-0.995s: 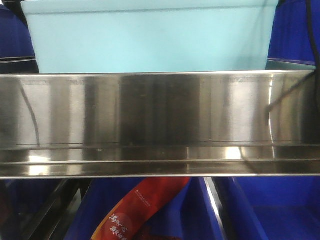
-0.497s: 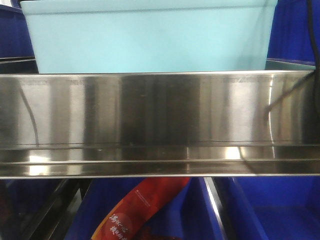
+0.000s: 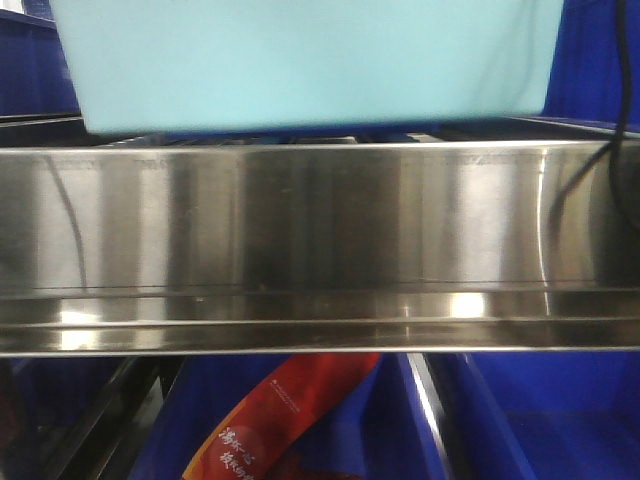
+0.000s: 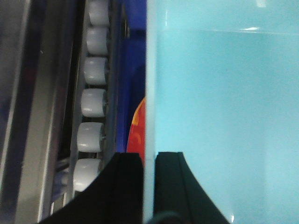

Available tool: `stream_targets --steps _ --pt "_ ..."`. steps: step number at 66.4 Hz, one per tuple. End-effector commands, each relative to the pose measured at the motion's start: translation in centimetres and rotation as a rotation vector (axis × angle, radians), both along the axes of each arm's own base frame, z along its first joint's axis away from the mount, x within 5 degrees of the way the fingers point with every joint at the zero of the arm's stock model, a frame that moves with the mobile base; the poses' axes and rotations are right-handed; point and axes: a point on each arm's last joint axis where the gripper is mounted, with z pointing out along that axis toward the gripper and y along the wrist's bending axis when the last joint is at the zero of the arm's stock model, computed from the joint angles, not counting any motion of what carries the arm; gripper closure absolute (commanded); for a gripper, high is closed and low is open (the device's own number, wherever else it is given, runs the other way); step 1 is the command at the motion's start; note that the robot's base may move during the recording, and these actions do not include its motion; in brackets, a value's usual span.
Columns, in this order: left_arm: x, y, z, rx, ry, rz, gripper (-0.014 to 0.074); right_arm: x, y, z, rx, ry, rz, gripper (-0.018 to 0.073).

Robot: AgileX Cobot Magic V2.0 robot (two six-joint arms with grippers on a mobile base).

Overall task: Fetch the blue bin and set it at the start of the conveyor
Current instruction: 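Lift the light-blue bin with both grippers and pull it off the shelf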

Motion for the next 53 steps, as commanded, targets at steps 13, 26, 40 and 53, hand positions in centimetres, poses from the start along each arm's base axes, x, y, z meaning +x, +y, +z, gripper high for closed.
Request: stream_targets --steps 13,26,40,53 --pt "-4.7 -0.2 6.3 -0.096 -0.176 0.01 0.0708 -4.4 0.2 5.2 0.067 -0.153 -0.013 0.0722" --pt "-8.9 -0.8 7.8 -0.074 -0.251 0.027 0.0708 -8.4 1.2 4.9 0.041 -0.193 -0.033 0.0722" --pt "-13.4 -0.7 7.5 -0.108 -0.273 0.014 0.0708 -12.1 2.1 6.9 0.021 -0.28 0.003 0.0722" --pt "-15.1 0.6 8.6 -0.146 -0.321 0.012 0.0708 -12.9 2.6 7.2 0.038 -0.288 0.02 0.0722"
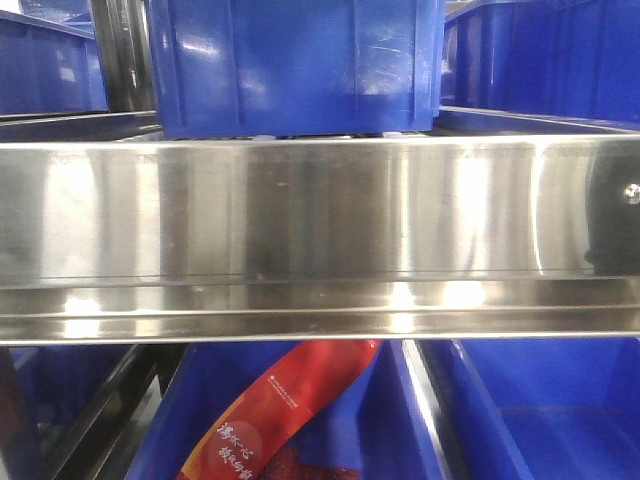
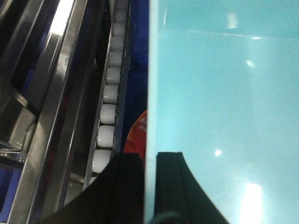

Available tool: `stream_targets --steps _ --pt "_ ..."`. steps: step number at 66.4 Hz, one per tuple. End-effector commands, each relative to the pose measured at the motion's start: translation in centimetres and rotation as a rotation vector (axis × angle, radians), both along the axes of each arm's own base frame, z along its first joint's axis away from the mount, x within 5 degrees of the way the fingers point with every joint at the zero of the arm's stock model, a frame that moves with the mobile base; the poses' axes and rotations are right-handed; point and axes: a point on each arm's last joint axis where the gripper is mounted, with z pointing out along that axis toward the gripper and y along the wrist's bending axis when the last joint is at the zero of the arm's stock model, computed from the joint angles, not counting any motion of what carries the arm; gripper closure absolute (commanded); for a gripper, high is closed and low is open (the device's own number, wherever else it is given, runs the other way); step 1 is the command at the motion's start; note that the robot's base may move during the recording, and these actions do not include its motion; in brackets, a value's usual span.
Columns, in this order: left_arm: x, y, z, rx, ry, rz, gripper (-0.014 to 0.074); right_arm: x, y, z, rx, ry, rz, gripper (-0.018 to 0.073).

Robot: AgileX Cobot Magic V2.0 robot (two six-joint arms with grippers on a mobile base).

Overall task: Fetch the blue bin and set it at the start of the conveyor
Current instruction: 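Lift the light-blue bin with both grippers and pull it off the shelf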

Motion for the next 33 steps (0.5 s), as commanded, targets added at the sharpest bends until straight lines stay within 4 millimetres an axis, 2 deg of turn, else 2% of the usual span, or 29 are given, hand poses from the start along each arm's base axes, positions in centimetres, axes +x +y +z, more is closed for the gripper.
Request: stream_targets --steps 1,33 --pt "-0.74 -0.4 1.06 -0.081 -0.072 -0.049 0.0708 0.01 0.63 0.28 0.03 -0.044 0.028 0.0722" --pt "-0.8 -0.32 1.06 -0.077 -0.069 -0.045 0.0708 0.03 0.78 0.43 0.051 -0.058 0.04 0.0722"
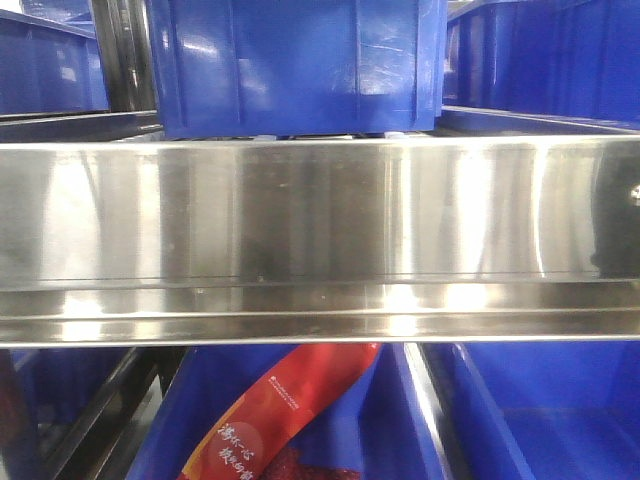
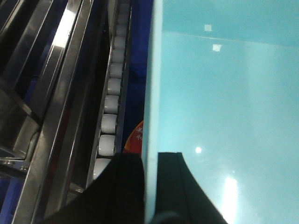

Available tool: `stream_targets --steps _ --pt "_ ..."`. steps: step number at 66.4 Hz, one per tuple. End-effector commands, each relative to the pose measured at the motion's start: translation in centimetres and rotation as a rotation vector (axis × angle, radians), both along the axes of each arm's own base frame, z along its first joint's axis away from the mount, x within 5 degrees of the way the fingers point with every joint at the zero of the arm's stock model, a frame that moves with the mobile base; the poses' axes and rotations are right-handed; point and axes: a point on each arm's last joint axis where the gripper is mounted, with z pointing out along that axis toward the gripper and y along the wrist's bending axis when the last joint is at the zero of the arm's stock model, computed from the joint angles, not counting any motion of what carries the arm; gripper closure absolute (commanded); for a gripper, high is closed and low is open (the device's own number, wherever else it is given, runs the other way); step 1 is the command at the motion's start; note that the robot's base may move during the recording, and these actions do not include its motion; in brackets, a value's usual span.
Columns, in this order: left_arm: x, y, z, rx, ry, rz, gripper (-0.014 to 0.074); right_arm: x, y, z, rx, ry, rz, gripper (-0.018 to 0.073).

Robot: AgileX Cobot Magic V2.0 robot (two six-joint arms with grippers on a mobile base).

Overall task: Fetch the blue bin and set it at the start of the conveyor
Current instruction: 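Lift the light-blue bin with both grippers and pull it off the shelf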

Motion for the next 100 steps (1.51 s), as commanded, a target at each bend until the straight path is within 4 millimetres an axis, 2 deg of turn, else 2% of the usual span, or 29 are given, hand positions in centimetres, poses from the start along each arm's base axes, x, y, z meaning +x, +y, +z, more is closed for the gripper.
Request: stream_targets --steps 1,45,100 --pt "-0.3 -0.73 0.48 -0.061 -0.031 -0.04 0.0708 0.08 0.58 0.42 0.041 -0.054 0.038 0.0722" --pt "0.17 -1.09 0.97 -0.079 -0.106 -0.07 0.0708 0.19 0.7 0.55 0.05 -0.072 0.048 0.0722" --pt "0.17 -1.1 0.98 -0.08 -0.107 -0.071 0.0708 0.26 0.79 0.64 0.056 -0.084 0.055 0.0722"
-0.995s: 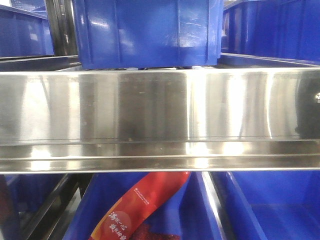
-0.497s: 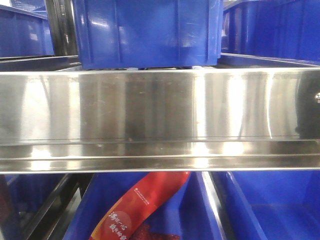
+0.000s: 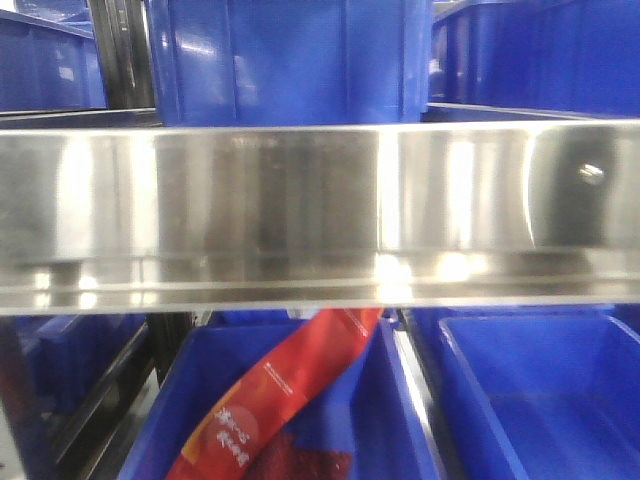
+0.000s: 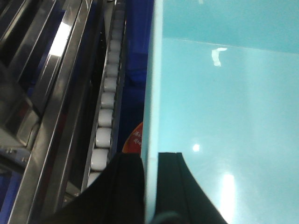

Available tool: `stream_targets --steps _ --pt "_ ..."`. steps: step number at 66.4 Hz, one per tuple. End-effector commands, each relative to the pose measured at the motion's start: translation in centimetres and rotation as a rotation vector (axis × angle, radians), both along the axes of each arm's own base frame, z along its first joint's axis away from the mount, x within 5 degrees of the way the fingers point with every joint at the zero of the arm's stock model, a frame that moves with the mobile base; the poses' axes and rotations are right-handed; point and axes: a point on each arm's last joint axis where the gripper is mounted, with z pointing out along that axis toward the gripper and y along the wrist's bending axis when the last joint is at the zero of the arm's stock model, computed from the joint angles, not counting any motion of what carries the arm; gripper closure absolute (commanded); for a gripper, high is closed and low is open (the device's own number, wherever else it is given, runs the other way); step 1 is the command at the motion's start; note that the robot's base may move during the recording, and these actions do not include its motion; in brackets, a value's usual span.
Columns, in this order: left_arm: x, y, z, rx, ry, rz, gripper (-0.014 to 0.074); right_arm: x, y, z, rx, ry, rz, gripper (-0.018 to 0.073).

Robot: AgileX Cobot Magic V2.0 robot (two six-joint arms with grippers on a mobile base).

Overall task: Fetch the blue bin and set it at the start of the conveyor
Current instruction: 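Lift the light-blue bin with both grippers and pull it off the shelf, then hold the light-blue bin in both grippers while driving to the red conveyor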

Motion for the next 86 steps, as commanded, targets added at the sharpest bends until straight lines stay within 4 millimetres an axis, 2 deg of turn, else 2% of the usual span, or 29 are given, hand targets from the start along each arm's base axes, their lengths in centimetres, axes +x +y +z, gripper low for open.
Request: stream_targets --steps 1,86 --pt "-0.1 -1.1 0.6 -0.082 -0.053 -0.068 0.0708 0.1 0.7 0.5 0.051 -0.061 0.051 0.0722" --pt "-0.1 -1.1 0.6 -0.08 -0.054 -0.067 0.0708 1.3 3.1 3.6 0.234 -0.415 0.254 0.0722"
